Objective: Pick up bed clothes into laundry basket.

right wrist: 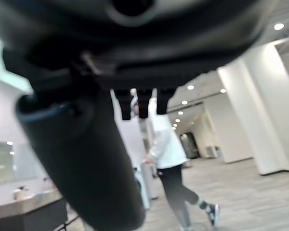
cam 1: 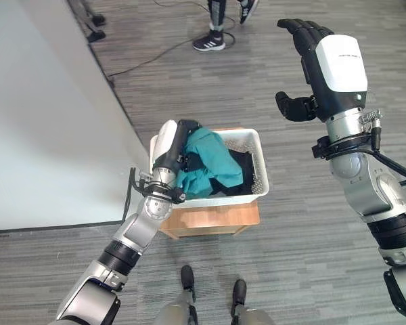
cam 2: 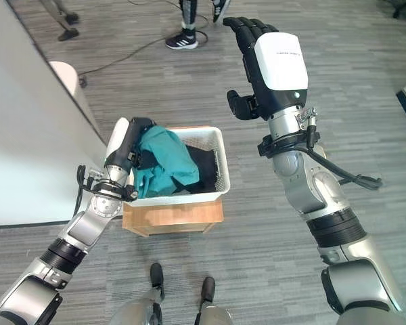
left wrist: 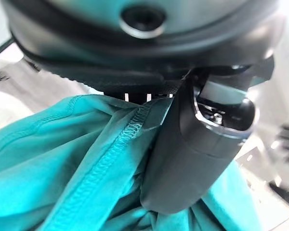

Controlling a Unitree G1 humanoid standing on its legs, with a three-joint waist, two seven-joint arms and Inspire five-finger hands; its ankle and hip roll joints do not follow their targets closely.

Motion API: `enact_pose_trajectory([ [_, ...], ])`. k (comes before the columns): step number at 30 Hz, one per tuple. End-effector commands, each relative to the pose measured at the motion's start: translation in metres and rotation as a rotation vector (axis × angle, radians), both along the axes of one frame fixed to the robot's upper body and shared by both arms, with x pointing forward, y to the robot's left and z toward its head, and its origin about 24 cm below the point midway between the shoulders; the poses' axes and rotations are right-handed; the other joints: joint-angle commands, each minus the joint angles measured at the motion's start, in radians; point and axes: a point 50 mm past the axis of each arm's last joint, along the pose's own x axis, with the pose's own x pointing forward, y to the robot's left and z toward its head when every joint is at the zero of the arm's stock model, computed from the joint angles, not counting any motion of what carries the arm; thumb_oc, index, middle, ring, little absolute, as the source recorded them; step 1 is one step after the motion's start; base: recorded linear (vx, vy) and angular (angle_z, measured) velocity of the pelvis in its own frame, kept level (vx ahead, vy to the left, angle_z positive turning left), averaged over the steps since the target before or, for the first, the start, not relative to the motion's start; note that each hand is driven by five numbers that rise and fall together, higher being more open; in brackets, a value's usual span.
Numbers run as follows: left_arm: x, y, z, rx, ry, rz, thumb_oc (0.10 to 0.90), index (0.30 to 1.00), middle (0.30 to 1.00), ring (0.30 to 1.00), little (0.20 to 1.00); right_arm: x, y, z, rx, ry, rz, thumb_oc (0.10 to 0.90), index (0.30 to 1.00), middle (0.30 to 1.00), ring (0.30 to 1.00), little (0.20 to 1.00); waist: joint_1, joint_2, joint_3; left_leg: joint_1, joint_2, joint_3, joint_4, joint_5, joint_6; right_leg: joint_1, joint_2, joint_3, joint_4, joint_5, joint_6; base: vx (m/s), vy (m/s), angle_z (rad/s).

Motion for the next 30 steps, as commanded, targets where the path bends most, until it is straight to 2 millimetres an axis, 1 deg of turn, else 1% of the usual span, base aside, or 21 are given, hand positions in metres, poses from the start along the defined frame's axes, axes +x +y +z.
enact_pose_trajectory([
  [1,0.024,-0.012,0.058,0.100,-0.241,0.025,0.400,0.300,0.300,0.300,0.300,-0.035,0.011,0.053,0.027,-0.299,0.124,0.800,0.900,0.900,0.900,0.900,0.013,-0.036,-0.050,0.047,0.091,0.079,0.004,-0.124,-0.084,-0.054,-0.078,-0.015,0.005,-0.003,0.097,-0.06,-0.021,-0.16],
  [2,0.025,-0.013,0.059,0.101,-0.244,0.025,0.400,0.300,0.300,0.300,0.300,-0.035,0.010,0.054,0.028,-0.301,0.123,0.800,0.900,0.900,0.900,0.900,0.013,-0.037,-0.049,0.045,0.091,0.079,0.004,-0.123,-0.084,-0.057,-0.078,-0.015,0.005,-0.002,0.097,-0.05,-0.021,-0.22],
  [3,0.030,-0.008,0.062,0.121,-0.245,0.056,0.400,0.300,0.300,0.300,0.300,-0.038,0.012,0.055,0.027,-0.314,0.138,0.800,0.900,0.900,0.900,0.900,0.007,-0.042,-0.044,0.036,0.094,0.083,0.004,-0.118,-0.086,-0.067,-0.076,-0.012,0.005,0.002,0.098,-0.02,-0.006,-0.17],
  [4,0.037,0.003,0.071,0.151,-0.261,0.114,0.400,0.300,0.300,0.300,0.300,-0.045,0.017,0.058,0.029,-0.340,0.178,0.800,0.900,0.900,0.900,0.900,-0.009,-0.049,-0.033,0.022,0.100,0.092,0.004,-0.113,-0.089,-0.087,-0.072,-0.007,0.005,0.008,0.100,-0.02,-0.005,-0.16],
  [6,0.041,0.009,0.081,0.168,-0.284,0.143,0.400,0.300,0.300,0.300,0.300,-0.048,0.020,0.057,0.031,-0.346,0.203,0.800,0.900,0.900,0.900,0.900,-0.016,-0.054,-0.027,0.012,0.105,0.104,0.004,-0.110,-0.090,-0.103,-0.068,-0.001,0.005,0.013,0.101,0.00,-0.005,-0.15],
  [8,0.043,0.010,0.088,0.177,-0.304,0.143,0.400,0.300,0.300,0.300,0.300,-0.051,0.022,0.056,0.030,-0.348,0.223,0.800,0.900,0.900,0.900,0.900,-0.020,-0.057,-0.020,0.007,0.110,0.113,0.004,-0.109,-0.093,-0.115,-0.070,0.003,0.005,0.017,0.103,0.02,0.002,-0.23],
  [9,0.043,0.010,0.088,0.177,-0.304,0.142,0.400,0.300,0.300,0.300,0.300,-0.051,0.022,0.056,0.030,-0.347,0.223,0.800,0.900,0.900,0.900,0.900,-0.019,-0.057,-0.020,0.011,0.110,0.113,0.004,-0.115,-0.094,-0.111,-0.070,0.004,0.005,0.013,0.105,0.03,0.009,-0.18],
  [10,0.042,0.008,0.091,0.180,-0.317,0.134,0.800,0.900,0.900,0.900,0.900,-0.051,0.023,0.055,0.035,-0.347,0.231,0.800,0.900,0.900,0.900,0.900,-0.020,-0.054,-0.014,0.010,0.110,0.116,0.004,-0.114,-0.095,-0.114,-0.072,0.006,0.005,0.013,0.106,0.00,0.006,-0.04],
  [13,0.040,0.005,0.094,0.175,-0.338,0.123,0.800,0.900,0.900,0.900,0.900,-0.050,0.023,0.050,0.045,-0.326,0.239,0.800,0.900,0.900,0.900,0.900,-0.019,-0.049,-0.009,0.007,0.106,0.117,0.004,-0.110,-0.093,-0.117,-0.076,0.007,0.005,0.018,0.105,0.00,0.000,0.00],
  [16,0.037,0.001,0.096,0.147,-0.358,0.104,0.800,0.900,0.900,0.900,0.900,-0.045,0.024,0.041,0.041,-0.281,0.230,0.800,0.900,0.900,0.900,0.900,-0.017,-0.037,-0.011,0.015,0.099,0.114,0.004,-0.116,-0.092,-0.110,-0.083,0.005,0.005,0.017,0.104,0.00,-0.009,-0.03],
  [18,0.031,0.000,0.101,0.065,-0.383,0.078,0.800,0.900,0.900,0.900,0.900,-0.042,0.024,0.032,0.044,-0.246,0.229,0.800,0.900,0.900,0.900,0.900,-0.013,-0.020,-0.018,0.035,0.092,0.113,0.004,-0.128,-0.089,-0.092,-0.088,0.003,0.005,0.010,0.106,0.03,-0.023,-0.05],
  [20,0.025,0.005,0.101,0.004,-0.393,0.060,0.800,0.900,0.900,0.900,0.900,-0.040,0.019,0.017,0.095,-0.191,0.233,0.800,0.900,0.900,0.900,0.900,-0.013,-0.005,-0.030,0.053,0.086,0.114,0.004,-0.135,-0.086,-0.074,-0.091,0.004,0.005,0.007,0.108,0.06,0.004,0.02],
  [21,0.021,0.008,0.099,-0.026,-0.394,0.052,0.800,0.900,0.900,0.900,0.900,-0.038,0.014,0.004,0.128,-0.141,0.221,0.800,0.900,0.900,0.900,0.900,-0.013,0.002,-0.035,0.064,0.085,0.115,0.004,-0.138,-0.084,-0.064,-0.094,0.002,0.005,0.005,0.108,0.07,-0.002,0.02],
  [22,0.016,0.014,0.096,-0.066,-0.395,0.047,0.800,0.900,0.900,0.900,0.900,-0.037,0.008,-0.015,0.170,-0.075,0.204,0.800,0.900,0.900,0.900,0.900,-0.012,0.010,-0.044,0.075,0.083,0.115,0.004,-0.142,-0.083,-0.050,-0.096,0.000,0.005,0.002,0.109,0.04,-0.007,0.00],
  [23,0.016,0.014,0.095,-0.065,-0.392,0.046,0.800,0.900,0.900,0.900,0.900,-0.038,0.007,-0.015,0.171,-0.072,0.204,0.800,0.900,0.900,0.900,0.900,-0.011,0.009,-0.046,0.073,0.082,0.115,0.004,-0.138,-0.082,-0.052,-0.096,-0.001,0.005,0.006,0.107,0.08,-0.040,-0.03],
  [24,0.003,0.025,0.085,-0.140,-0.384,0.028,0.800,0.900,0.900,0.900,0.900,-0.041,-0.005,-0.054,0.248,0.061,0.163,0.800,0.900,0.900,0.900,0.900,-0.007,0.019,-0.065,0.094,0.080,0.110,0.004,-0.145,-0.079,-0.026,-0.100,-0.007,0.005,-0.001,0.107,0.09,-0.049,-0.04],
  [27,-0.017,0.042,0.074,-0.214,-0.377,0.021,0.800,0.900,0.900,0.900,0.900,-0.051,-0.024,-0.105,0.304,0.244,0.071,0.800,0.900,0.900,0.900,0.900,0.001,0.033,-0.089,0.127,0.077,0.099,0.004,-0.157,-0.077,0.014,-0.104,-0.022,0.005,-0.014,0.109,0.09,-0.058,0.13],
  [28,-0.025,0.050,0.071,-0.219,-0.383,0.022,0.800,0.900,0.900,0.900,0.900,-0.055,-0.031,-0.119,0.322,0.299,0.038,0.800,0.900,0.900,0.900,0.900,0.007,0.037,-0.097,0.134,0.075,0.094,0.004,-0.159,-0.076,0.025,-0.104,-0.026,0.005,-0.016,0.109,0.05,-0.028,0.27],
  [29,-0.026,0.050,0.071,-0.219,-0.380,0.022,0.800,0.900,0.900,0.900,0.900,-0.056,-0.030,-0.119,0.322,0.301,0.038,0.800,0.900,0.900,0.900,0.900,0.006,0.036,-0.100,0.131,0.075,0.094,0.004,-0.154,-0.076,0.022,-0.105,-0.027,0.005,-0.013,0.108,0.02,-0.041,0.27],
  [30,-0.035,0.058,0.065,-0.233,-0.376,0.027,0.800,0.900,0.900,0.900,0.900,-0.060,-0.035,-0.129,0.343,0.335,0.012,0.800,0.900,0.900,0.900,0.900,0.011,0.038,-0.107,0.139,0.075,0.090,0.004,-0.156,-0.075,0.034,-0.106,-0.032,0.005,-0.016,0.107,0.04,-0.037,0.17],
])
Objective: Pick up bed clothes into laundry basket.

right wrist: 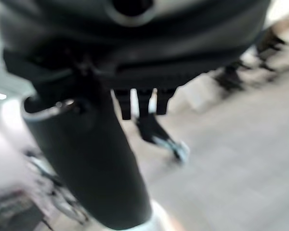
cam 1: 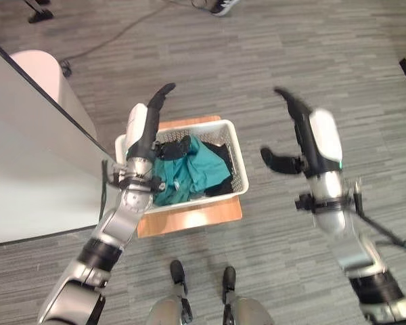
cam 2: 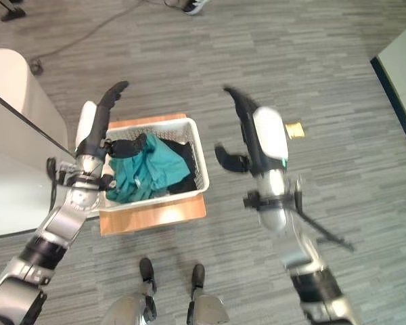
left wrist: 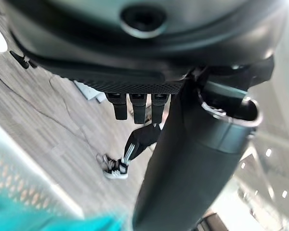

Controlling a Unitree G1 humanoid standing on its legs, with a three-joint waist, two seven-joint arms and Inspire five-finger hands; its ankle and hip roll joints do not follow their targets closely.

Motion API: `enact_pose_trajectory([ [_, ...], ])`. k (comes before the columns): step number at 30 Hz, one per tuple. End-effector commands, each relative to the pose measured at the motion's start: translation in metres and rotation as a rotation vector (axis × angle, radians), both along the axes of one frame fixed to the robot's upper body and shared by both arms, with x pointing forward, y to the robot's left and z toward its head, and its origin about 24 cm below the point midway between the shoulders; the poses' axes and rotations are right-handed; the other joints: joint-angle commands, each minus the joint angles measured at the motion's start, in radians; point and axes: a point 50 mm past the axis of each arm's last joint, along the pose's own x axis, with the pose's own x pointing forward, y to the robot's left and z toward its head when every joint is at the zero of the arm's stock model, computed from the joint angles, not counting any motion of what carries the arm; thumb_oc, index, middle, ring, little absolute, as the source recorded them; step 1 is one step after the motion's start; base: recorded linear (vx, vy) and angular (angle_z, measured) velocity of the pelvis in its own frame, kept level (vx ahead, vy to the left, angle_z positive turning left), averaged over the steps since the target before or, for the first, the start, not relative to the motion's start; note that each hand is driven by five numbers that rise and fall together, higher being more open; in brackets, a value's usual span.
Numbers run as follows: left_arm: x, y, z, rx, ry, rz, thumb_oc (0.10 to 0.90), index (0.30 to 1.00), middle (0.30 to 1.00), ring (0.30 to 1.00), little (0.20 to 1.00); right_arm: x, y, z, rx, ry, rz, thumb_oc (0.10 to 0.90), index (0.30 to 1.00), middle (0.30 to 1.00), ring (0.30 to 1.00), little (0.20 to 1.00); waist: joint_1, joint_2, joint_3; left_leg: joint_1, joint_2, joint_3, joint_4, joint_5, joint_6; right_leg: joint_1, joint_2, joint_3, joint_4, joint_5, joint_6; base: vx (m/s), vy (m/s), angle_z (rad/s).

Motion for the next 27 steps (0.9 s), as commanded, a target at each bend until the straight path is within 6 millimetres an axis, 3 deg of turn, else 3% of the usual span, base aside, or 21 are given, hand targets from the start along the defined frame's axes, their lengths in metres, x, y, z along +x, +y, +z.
enact_pose_trajectory([
  [1,-0.017,0.012,0.026,-0.089,-0.178,-0.054,0.800,0.900,0.900,0.900,0.900,-0.008,-0.013,0.011,0.016,-0.066,-0.007,0.800,0.900,0.900,0.900,0.900,0.022,0.039,-0.183,0.027,0.057,0.037,0.004,-0.163,-0.076,-0.059,-0.116,-0.031,0.003,-0.039,0.106,0.05,-0.050,0.15],
  [3,-0.041,0.023,0.001,-0.138,-0.089,-0.087,0.800,0.900,0.900,0.900,0.900,-0.022,-0.023,-0.018,0.058,0.058,-0.059,0.800,0.900,0.900,0.900,0.900,0.039,0.044,-0.205,0.042,0.056,0.021,0.004,-0.160,-0.076,-0.033,-0.116,-0.043,0.003,-0.044,0.101,0.04,-0.059,0.12],
  [4,-0.041,0.023,0.001,-0.138,-0.088,-0.086,0.800,0.900,0.900,0.900,0.900,-0.022,-0.023,-0.019,0.058,0.059,-0.059,0.800,0.900,0.900,0.900,0.900,0.038,0.044,-0.205,0.042,0.056,0.020,0.004,-0.160,-0.076,-0.033,-0.116,-0.043,0.003,-0.044,0.101,0.04,-0.071,0.22],
  [5,-0.053,0.028,-0.014,-0.154,-0.030,-0.094,0.800,0.900,0.900,0.900,0.900,-0.029,-0.025,-0.030,0.091,0.109,-0.072,0.800,0.900,0.900,0.900,0.900,0.049,0.044,-0.214,0.052,0.057,0.012,0.004,-0.162,-0.076,-0.016,-0.114,-0.048,0.003,-0.050,0.098,0.02,-0.052,0.24],
  [9,-0.066,0.035,-0.038,-0.215,0.071,-0.089,0.800,0.900,0.900,0.900,0.900,-0.037,-0.027,-0.044,0.140,0.159,-0.091,0.800,0.900,0.900,0.900,0.900,0.065,0.044,-0.224,0.066,0.058,-0.004,0.004,-0.160,-0.076,0.006,-0.108,-0.057,0.003,-0.061,0.091,0.01,-0.052,0.23],
  [10,-0.073,0.038,-0.055,-0.275,0.148,-0.089,0.800,0.900,0.900,0.900,0.900,-0.039,-0.024,-0.049,0.157,0.179,-0.078,0.800,0.900,0.900,0.900,0.900,0.078,0.044,-0.224,0.072,0.059,-0.015,0.004,-0.156,-0.077,0.019,-0.104,-0.065,0.003,-0.067,0.086,-0.02,-0.057,0.23],
  [13,-0.081,0.041,-0.078,-0.386,0.247,-0.088,0.800,0.900,0.900,0.900,0.900,-0.041,-0.017,-0.050,0.151,0.189,-0.037,0.800,0.900,0.900,0.900,0.900,0.102,0.042,-0.223,0.083,0.062,-0.027,0.004,-0.152,-0.077,0.042,-0.095,-0.083,0.003,-0.069,0.079,-0.03,-0.078,0.12],
  [16,-0.080,0.036,-0.079,-0.401,0.259,-0.118,0.800,0.900,0.900,0.900,0.900,-0.038,-0.010,-0.041,0.131,0.151,0.001,0.800,0.900,0.900,0.900,0.900,0.121,0.046,-0.199,0.083,0.069,-0.060,0.004,-0.134,-0.072,0.025,-0.077,-0.080,0.118,-0.119,0.059,-0.09,-0.074,0.17],
  [18,-0.075,0.032,-0.076,-0.399,0.239,-0.127,0.800,0.900,0.900,0.900,0.900,-0.033,-0.004,-0.032,0.133,0.108,0.022,0.800,0.900,0.900,0.900,0.900,0.114,0.053,-0.168,0.065,0.074,-0.111,0.004,-0.110,-0.072,-0.031,-0.029,0.025,0.245,-0.183,0.062,-0.16,-0.087,0.40],
  [19,-0.071,0.030,-0.074,-0.395,0.229,-0.132,0.800,0.900,0.900,0.900,0.900,-0.031,-0.002,-0.027,0.125,0.075,0.035,0.800,0.900,0.900,0.900,0.900,0.109,0.055,-0.168,0.046,0.064,-0.160,0.004,-0.097,-0.069,-0.038,0.022,0.137,0.255,-0.236,0.050,-0.18,-0.078,0.71],
  [21,-0.070,0.029,-0.073,-0.399,0.228,-0.140,0.800,0.900,0.900,0.900,0.900,-0.029,0.004,-0.024,0.132,0.062,0.065,0.800,0.900,0.900,0.900,0.900,0.118,0.048,-0.174,0.031,0.051,-0.187,0.004,-0.088,-0.063,-0.012,0.043,0.220,0.204,-0.234,0.014,-0.11,-0.090,1.08],
  [22,-0.070,0.030,-0.073,-0.399,0.228,-0.140,0.800,0.900,0.900,0.900,0.900,-0.029,0.004,-0.024,0.133,0.062,0.065,0.800,0.900,0.900,0.900,0.900,0.118,0.047,-0.173,0.033,0.050,-0.187,0.004,-0.088,-0.063,-0.006,0.043,0.220,0.195,-0.230,0.014,-0.05,-0.203,1.26],
  [24,-0.071,0.030,-0.073,-0.416,0.222,-0.140,0.800,0.900,0.900,0.900,0.900,-0.027,0.016,-0.022,0.142,0.058,0.123,0.800,0.900,0.900,0.900,0.900,0.172,0.042,-0.182,0.030,0.052,-0.206,0.004,-0.077,-0.072,0.076,0.020,0.174,0.059,-0.190,0.010,-0.04,-0.233,0.73],
  [25,-0.071,0.030,-0.073,-0.416,0.223,-0.140,0.800,0.900,0.900,0.900,0.900,-0.027,0.016,-0.022,0.142,0.058,0.123,0.800,0.900,0.900,0.900,0.900,0.171,0.042,-0.181,0.031,0.051,-0.208,0.004,-0.076,-0.073,0.083,0.021,0.172,0.049,-0.185,0.010,-0.06,-0.202,0.29],
  [27,-0.076,0.029,-0.076,-0.463,0.228,-0.137,0.800,0.900,0.900,0.900,0.900,-0.029,0.027,-0.021,0.131,0.069,0.186,0.800,0.900,0.900,0.900,0.900,0.206,0.046,-0.176,0.021,0.066,-0.214,0.024,-0.060,-0.097,0.130,0.028,0.129,0.003,-0.183,0.003,-0.09,-0.179,0.50],
])
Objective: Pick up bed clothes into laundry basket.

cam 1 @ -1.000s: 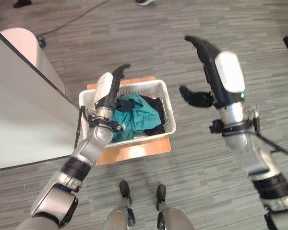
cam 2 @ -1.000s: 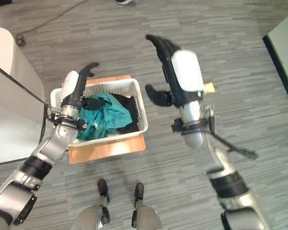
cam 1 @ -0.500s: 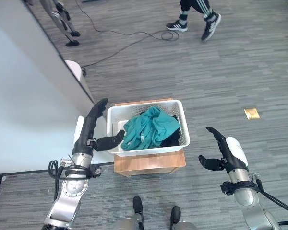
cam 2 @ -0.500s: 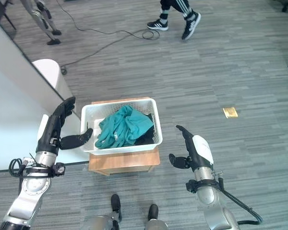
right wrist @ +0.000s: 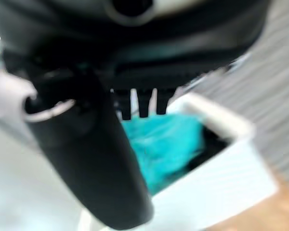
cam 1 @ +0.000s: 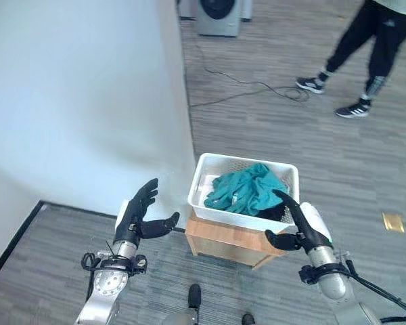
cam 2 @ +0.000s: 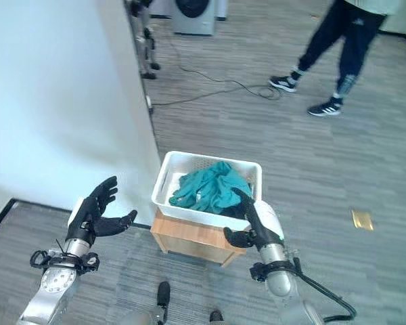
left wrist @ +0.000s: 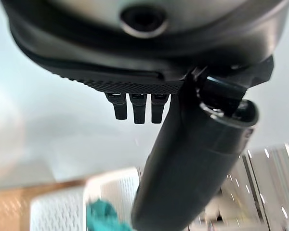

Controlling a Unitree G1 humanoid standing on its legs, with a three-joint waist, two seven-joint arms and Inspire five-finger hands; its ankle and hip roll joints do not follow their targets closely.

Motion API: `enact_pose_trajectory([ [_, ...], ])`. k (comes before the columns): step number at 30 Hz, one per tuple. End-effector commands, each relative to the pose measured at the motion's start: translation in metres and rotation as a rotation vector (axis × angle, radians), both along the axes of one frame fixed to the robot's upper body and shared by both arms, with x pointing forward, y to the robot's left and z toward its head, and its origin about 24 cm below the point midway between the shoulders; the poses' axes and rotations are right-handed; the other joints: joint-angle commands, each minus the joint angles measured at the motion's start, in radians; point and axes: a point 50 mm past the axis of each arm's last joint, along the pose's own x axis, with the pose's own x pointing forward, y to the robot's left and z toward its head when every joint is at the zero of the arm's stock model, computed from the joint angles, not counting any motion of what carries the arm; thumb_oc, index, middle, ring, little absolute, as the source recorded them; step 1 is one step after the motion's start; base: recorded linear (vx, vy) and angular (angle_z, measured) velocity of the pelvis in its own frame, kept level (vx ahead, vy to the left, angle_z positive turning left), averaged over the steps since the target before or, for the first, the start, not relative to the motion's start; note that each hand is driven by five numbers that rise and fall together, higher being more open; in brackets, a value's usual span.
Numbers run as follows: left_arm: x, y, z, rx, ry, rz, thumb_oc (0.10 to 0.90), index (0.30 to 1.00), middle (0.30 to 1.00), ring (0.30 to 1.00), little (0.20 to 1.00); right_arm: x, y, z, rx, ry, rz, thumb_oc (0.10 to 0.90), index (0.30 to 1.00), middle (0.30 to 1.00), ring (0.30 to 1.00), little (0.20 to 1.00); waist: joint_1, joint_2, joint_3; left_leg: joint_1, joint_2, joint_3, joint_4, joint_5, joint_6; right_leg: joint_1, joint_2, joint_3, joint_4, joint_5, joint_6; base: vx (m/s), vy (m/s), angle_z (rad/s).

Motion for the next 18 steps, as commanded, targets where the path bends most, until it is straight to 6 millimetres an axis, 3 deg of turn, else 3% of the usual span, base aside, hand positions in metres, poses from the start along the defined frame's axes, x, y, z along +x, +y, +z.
enact_pose_trajectory([
  [1,0.015,-0.002,0.049,-0.065,-0.280,-0.007,0.800,0.900,0.900,0.900,0.900,0.018,0.018,0.057,0.033,-0.289,0.135,0.800,0.900,0.900,0.900,0.900,0.055,-0.034,-0.015,0.038,0.074,0.069,0.046,-0.073,-0.074,0.040,-0.004,-0.104,-0.008,-0.071,0.016,-0.14,-0.088,0.62],
  [3,0.015,-0.004,0.049,-0.070,-0.279,-0.014,0.800,0.900,0.900,0.900,0.900,0.018,0.018,0.060,0.038,-0.301,0.134,0.800,0.900,0.900,0.900,0.900,0.052,-0.033,-0.005,0.001,0.079,0.094,0.090,-0.068,-0.078,0.044,-0.011,-0.139,-0.008,-0.074,0.016,-0.16,-0.053,0.72],
  [4,0.019,-0.007,0.051,-0.065,-0.288,-0.029,0.800,0.900,0.900,0.900,0.900,0.021,0.017,0.067,0.046,-0.339,0.122,0.800,0.900,0.900,0.900,0.900,0.020,-0.039,0.006,-0.029,0.121,0.274,0.137,-0.068,-0.073,0.042,-0.016,-0.202,-0.008,-0.082,0.011,-0.11,-0.052,0.90],
  [5,0.020,-0.006,0.054,-0.055,-0.298,-0.034,0.800,0.900,0.900,0.900,0.900,0.022,0.018,0.070,0.053,-0.363,0.118,0.800,0.900,0.900,0.900,0.900,-0.001,-0.041,-0.002,-0.015,0.148,0.385,0.143,-0.091,-0.078,0.049,-0.015,-0.233,-0.008,-0.100,0.011,-0.17,-0.054,1.17],
  [6,0.021,-0.006,0.055,-0.054,-0.300,-0.032,0.800,0.900,0.900,0.900,0.900,0.023,0.019,0.071,0.054,-0.365,0.120,0.800,0.900,0.900,0.900,0.900,0.000,-0.040,0.004,-0.021,0.154,0.404,0.149,-0.075,-0.069,0.043,-0.012,-0.240,-0.008,-0.088,0.008,-0.07,-0.043,1.57],
  [7,0.022,-0.002,0.058,-0.039,-0.311,-0.029,0.800,0.900,0.900,0.900,0.900,0.024,0.019,0.077,0.066,-0.402,0.106,0.800,0.900,0.900,0.900,0.900,-0.046,-0.046,-0.012,0.031,0.205,0.601,0.165,-0.117,-0.072,0.058,-0.016,-0.303,-0.008,-0.099,0.007,-0.13,-0.068,1.46],
  [9,0.025,0.000,0.061,-0.029,-0.317,-0.034,0.800,0.900,0.900,0.900,0.900,0.024,0.017,0.079,0.061,-0.420,0.093,0.800,0.900,0.900,0.900,0.900,-0.076,-0.056,-0.024,0.067,0.243,0.751,0.229,-0.151,-0.052,0.064,-0.018,-0.384,0.005,-0.105,-0.021,-0.08,-0.104,1.16],
  [10,0.025,0.000,0.062,-0.029,-0.317,-0.034,0.800,0.900,0.900,0.900,0.900,0.024,0.017,0.079,0.061,-0.420,0.092,0.800,0.900,0.900,0.900,0.900,-0.078,-0.057,-0.023,0.064,0.247,0.748,0.238,-0.156,-0.053,0.066,-0.018,-0.387,0.006,-0.108,-0.022,-0.05,-0.144,1.81],
  [11,0.026,-0.001,0.064,-0.017,-0.320,-0.048,0.800,0.900,0.900,0.900,0.900,0.027,0.016,0.086,0.039,-0.456,0.091,0.800,0.900,0.900,0.900,0.900,-0.087,-0.066,-0.035,0.087,0.270,0.861,0.293,-0.178,-0.043,0.073,-0.019,-0.468,0.029,-0.121,-0.045,-0.02,-0.148,1.96],
  [12,0.027,-0.002,0.065,-0.011,-0.322,-0.055,0.800,0.900,0.900,0.900,0.900,0.031,0.015,0.093,0.020,-0.487,0.093,0.800,0.900,0.900,0.900,0.900,-0.086,-0.072,-0.044,0.092,0.274,0.889,0.316,-0.193,-0.034,0.081,-0.014,-0.504,0.034,-0.129,-0.051,-0.02,-0.144,2.15],
  [16,0.022,0.004,0.069,-0.003,-0.342,-0.035,0.800,0.900,0.900,0.900,0.900,0.050,0.022,0.112,-0.018,-0.568,0.111,0.800,0.900,0.900,0.900,0.900,-0.061,-0.077,-0.055,0.081,0.238,0.853,0.308,-0.215,-0.024,0.112,-0.020,-0.560,0.061,-0.125,-0.037,0.14,0.040,1.50],
  [17,0.021,0.007,0.072,-0.001,-0.358,-0.021,0.800,0.900,0.900,0.900,0.900,0.056,0.024,0.116,-0.018,-0.583,0.114,0.800,0.900,0.900,0.900,0.900,-0.043,-0.086,-0.052,0.086,0.222,0.843,0.292,-0.223,-0.012,0.107,-0.033,-0.573,0.092,-0.113,-0.024,0.13,0.127,0.90],
  [18,0.018,0.014,0.074,0.009,-0.371,0.014,0.800,0.900,0.900,0.900,0.900,0.061,0.028,0.121,-0.004,-0.607,0.117,0.800,0.900,0.900,0.900,0.900,-0.022,-0.087,-0.053,0.122,0.179,0.827,0.220,-0.231,0.003,0.081,-0.055,-0.587,0.182,-0.091,0.012,0.13,0.144,0.61],
])
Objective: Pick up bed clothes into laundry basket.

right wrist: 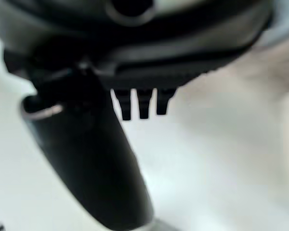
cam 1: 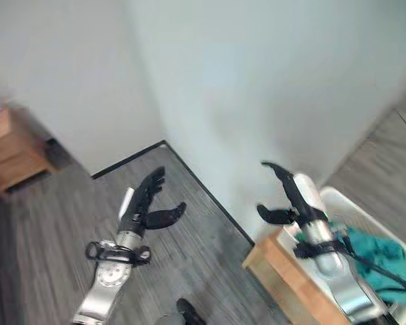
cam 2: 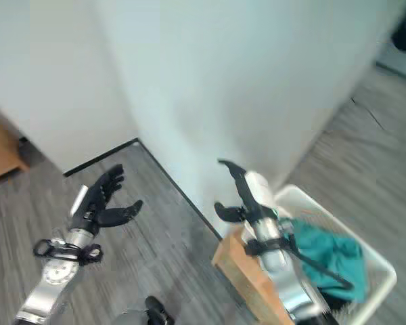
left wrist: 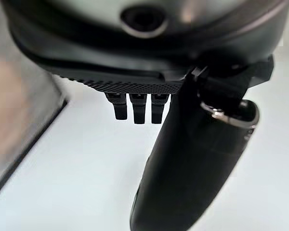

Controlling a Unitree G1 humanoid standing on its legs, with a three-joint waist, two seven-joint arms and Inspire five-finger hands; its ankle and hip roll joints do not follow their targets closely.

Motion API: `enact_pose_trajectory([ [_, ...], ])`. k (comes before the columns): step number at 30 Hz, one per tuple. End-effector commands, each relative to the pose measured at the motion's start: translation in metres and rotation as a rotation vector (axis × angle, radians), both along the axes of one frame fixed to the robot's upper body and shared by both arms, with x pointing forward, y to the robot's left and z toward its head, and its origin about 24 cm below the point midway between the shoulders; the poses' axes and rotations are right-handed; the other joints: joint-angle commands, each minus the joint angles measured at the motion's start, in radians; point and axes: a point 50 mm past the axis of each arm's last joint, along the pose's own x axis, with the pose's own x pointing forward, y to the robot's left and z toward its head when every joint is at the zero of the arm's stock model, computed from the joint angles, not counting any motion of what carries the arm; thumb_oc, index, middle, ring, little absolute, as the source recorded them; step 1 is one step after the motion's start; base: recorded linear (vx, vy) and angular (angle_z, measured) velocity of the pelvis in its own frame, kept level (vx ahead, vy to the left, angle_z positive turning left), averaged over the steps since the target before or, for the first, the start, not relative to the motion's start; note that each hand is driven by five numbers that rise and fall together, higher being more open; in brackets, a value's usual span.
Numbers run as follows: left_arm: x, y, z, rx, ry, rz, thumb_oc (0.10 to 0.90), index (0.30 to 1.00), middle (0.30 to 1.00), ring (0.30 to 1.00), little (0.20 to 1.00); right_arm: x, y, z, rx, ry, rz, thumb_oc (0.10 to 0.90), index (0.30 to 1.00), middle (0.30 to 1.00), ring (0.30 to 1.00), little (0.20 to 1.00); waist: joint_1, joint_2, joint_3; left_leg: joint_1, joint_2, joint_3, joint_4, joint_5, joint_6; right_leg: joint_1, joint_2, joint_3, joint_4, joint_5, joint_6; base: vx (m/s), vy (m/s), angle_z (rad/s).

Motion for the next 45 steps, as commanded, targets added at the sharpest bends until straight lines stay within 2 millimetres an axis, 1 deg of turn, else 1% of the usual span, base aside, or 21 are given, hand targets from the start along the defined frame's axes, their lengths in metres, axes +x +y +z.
enact_pose_trajectory([
  [1,-0.001,0.011,0.044,-0.006,-0.249,0.028,0.800,0.900,0.900,0.900,0.900,0.008,0.003,0.048,0.062,-0.273,0.018,0.800,0.900,0.900,0.900,0.900,0.028,-0.012,-0.047,0.096,0.062,-0.008,-0.034,-0.096,-0.083,-0.048,0.019,-0.045,0.145,-0.028,-0.023,0.19,0.188,0.61],
  [2,-0.004,0.017,0.043,-0.006,-0.252,0.070,0.800,0.900,0.900,0.900,0.900,0.007,0.006,0.045,0.119,-0.264,0.021,0.800,0.900,0.900,0.900,0.900,0.026,-0.014,-0.039,0.130,0.028,-0.047,-0.099,-0.103,-0.068,-0.106,-0.025,-0.031,0.321,0.033,0.054,0.09,0.110,0.48],
  [4,-0.006,0.019,0.042,-0.013,-0.252,0.086,0.800,0.900,0.900,0.900,0.900,0.004,0.008,0.041,0.145,-0.245,0.028,0.800,0.900,0.900,0.900,0.900,0.012,-0.019,-0.041,0.137,-0.001,-0.087,-0.130,-0.108,-0.048,-0.142,-0.049,0.000,0.397,0.049,0.083,0.13,0.111,0.90],
  [6,-0.007,0.018,0.040,-0.051,-0.266,0.124,0.800,0.900,0.900,0.900,0.900,-0.005,0.006,0.025,0.189,-0.207,0.005,0.800,0.900,0.900,0.900,0.900,-0.025,-0.012,-0.030,0.149,-0.055,-0.234,-0.200,-0.102,-0.029,-0.242,-0.038,0.193,0.585,0.075,0.132,0.15,0.008,1.29],
  [9,-0.008,0.017,0.030,-0.104,-0.235,0.145,0.800,0.900,0.900,0.900,0.900,-0.013,-0.001,0.014,0.219,-0.184,-0.038,0.800,0.900,0.900,0.900,0.900,-0.039,-0.010,-0.020,0.116,-0.059,-0.385,-0.223,-0.057,-0.051,-0.276,-0.018,0.377,0.540,-0.024,0.074,0.07,-0.171,2.12],
  [10,-0.008,0.017,0.030,-0.105,-0.234,0.144,0.800,0.900,0.900,0.900,0.900,-0.013,-0.001,0.014,0.219,-0.184,-0.039,0.800,0.900,0.900,0.900,0.900,-0.041,-0.010,-0.021,0.115,-0.059,-0.388,-0.223,-0.055,-0.052,-0.274,-0.018,0.373,0.538,-0.025,0.071,-0.06,-0.277,1.00],
  [13,0.000,0.017,0.024,-0.138,-0.207,0.139,0.800,0.900,0.900,0.900,0.900,-0.016,-0.011,0.011,0.248,-0.178,-0.089,0.800,0.900,0.900,0.900,0.900,-0.060,-0.001,-0.015,0.065,-0.039,-0.552,-0.232,-0.002,-0.083,-0.296,0.011,0.619,0.352,-0.043,0.010,0.00,-0.319,1.85],
  [14,0.000,0.017,0.024,-0.138,-0.208,0.139,0.800,0.900,0.900,0.900,0.900,-0.016,-0.011,0.011,0.247,-0.179,-0.089,0.800,0.900,0.900,0.900,0.900,-0.060,0.004,-0.016,0.062,-0.033,-0.553,-0.234,0.003,-0.085,-0.296,0.017,0.617,0.343,-0.034,0.008,0.08,-0.344,2.25],
  [15,0.003,0.017,0.023,-0.137,-0.198,0.133,0.800,0.900,0.900,0.900,0.900,-0.019,-0.019,0.007,0.255,-0.165,-0.125,0.800,0.900,0.900,0.900,0.900,-0.085,-0.010,-0.015,0.047,-0.046,-0.658,-0.231,0.013,-0.091,-0.275,0.073,0.807,0.246,-0.048,0.008,0.01,-0.390,1.99],
  [16,0.004,0.018,0.024,-0.133,-0.200,0.131,0.800,0.900,0.900,0.900,0.900,-0.020,-0.020,0.008,0.255,-0.171,-0.133,0.800,0.900,0.900,0.900,0.900,-0.088,-0.012,-0.014,0.034,-0.045,-0.693,-0.230,0.020,-0.100,-0.270,0.097,0.873,0.201,-0.040,0.006,0.02,-0.386,1.96],
  [18,0.003,0.023,0.027,-0.108,-0.208,0.139,0.800,0.900,0.900,0.900,0.900,-0.019,-0.018,0.011,0.260,-0.190,-0.124,0.800,0.900,0.900,0.900,0.900,-0.083,-0.017,-0.006,0.035,-0.041,-0.739,-0.234,0.019,-0.114,-0.267,0.101,0.892,0.164,-0.024,-0.010,-0.06,-0.314,2.19],
  [22,0.001,0.030,0.031,-0.067,-0.227,0.171,0.800,0.900,0.900,0.900,0.900,-0.016,-0.012,0.014,0.286,-0.199,-0.091,0.800,0.900,0.900,0.900,0.900,-0.069,-0.018,-0.003,0.042,-0.015,-0.756,-0.234,0.042,-0.140,-0.212,0.073,0.798,0.072,0.001,-0.018,-0.06,-0.427,0.90],
  [23,-0.005,0.035,0.029,-0.071,-0.224,0.203,0.800,0.900,0.900,0.900,0.900,-0.015,-0.005,0.017,0.315,-0.196,-0.037,0.800,0.900,0.900,0.900,0.900,-0.050,-0.010,0.004,0.028,0.021,-0.729,-0.234,0.074,-0.177,-0.161,0.070,0.747,0.006,0.004,-0.031,-0.10,-0.327,0.46],
  [26,-0.009,0.036,0.026,-0.096,-0.215,0.227,0.800,0.900,0.900,0.900,0.900,-0.014,-0.002,0.018,0.330,-0.187,-0.011,0.800,0.900,0.900,0.900,0.900,-0.054,-0.009,0.026,0.019,0.049,-0.683,-0.226,0.097,-0.190,-0.113,0.062,0.689,-0.030,0.006,-0.045,-0.17,-0.253,0.56],
  [27,-0.010,0.037,0.021,-0.123,-0.200,0.251,0.800,0.900,0.900,0.900,0.900,-0.013,-0.003,0.016,0.320,-0.170,-0.008,0.800,0.900,0.900,0.900,0.900,-0.076,-0.019,0.044,0.025,0.095,-0.491,-0.169,0.079,-0.181,-0.112,0.045,0.618,-0.025,0.005,-0.055,-0.23,-0.128,0.68],
  [29,-0.013,0.038,0.019,-0.123,-0.192,0.247,0.800,0.900,0.900,0.900,0.900,-0.014,-0.004,0.017,0.309,-0.169,-0.014,0.800,0.900,0.900,0.900,0.900,-0.091,-0.028,0.041,0.060,0.104,-0.388,-0.116,0.025,-0.185,-0.118,0.029,0.570,-0.024,0.000,-0.061,-0.23,-0.137,0.81],
  [31,-0.016,0.036,0.020,-0.114,-0.192,0.225,0.800,0.900,0.900,0.900,0.900,-0.016,-0.004,0.016,0.323,-0.163,-0.004,0.800,0.900,0.900,0.900,0.900,-0.106,-0.036,0.041,0.095,0.113,-0.330,0.037,-0.065,-0.184,-0.126,0.018,0.512,-0.017,0.008,-0.069,-0.18,-0.127,1.08],
  [35,-0.016,0.033,0.020,-0.123,-0.185,0.202,0.800,0.900,0.900,0.900,0.900,-0.019,-0.012,0.012,0.337,-0.149,-0.041,0.800,0.900,0.900,0.900,0.900,-0.132,-0.038,0.018,0.152,0.167,-0.252,0.187,-0.113,-0.196,-0.137,0.016,0.392,-0.012,0.000,-0.077,-0.13,-0.090,0.94],
  [37,-0.017,0.032,0.021,-0.128,-0.187,0.195,0.800,0.900,0.900,0.900,0.900,-0.020,-0.015,0.013,0.336,-0.150,-0.053,0.800,0.900,0.900,0.900,0.900,-0.149,-0.032,0.004,0.196,0.183,-0.217,0.134,-0.110,-0.202,-0.140,0.018,0.319,-0.008,-0.008,-0.073,-0.09,0.032,1.14],
  [40,-0.014,0.026,0.025,-0.125,-0.192,0.151,0.800,0.900,0.900,0.900,0.900,-0.022,-0.021,0.017,0.337,-0.174,-0.076,0.800,0.900,0.900,0.900,0.900,-0.182,-0.026,-0.018,0.250,0.127,-0.211,-0.065,-0.113,-0.203,-0.149,-0.003,0.252,0.015,0.006,-0.051,-0.03,0.195,1.05],
  [45,-0.008,0.017,0.032,-0.112,-0.216,0.096,0.800,0.900,0.900,0.900,0.900,-0.021,-0.015,0.018,0.360,-0.166,-0.054,0.800,0.900,0.900,0.900,0.900,-0.179,-0.050,-0.017,0.274,0.073,-0.240,-0.200,-0.089,-0.180,-0.171,-0.029,0.229,0.054,0.036,-0.021,0.01,0.193,0.60],
])
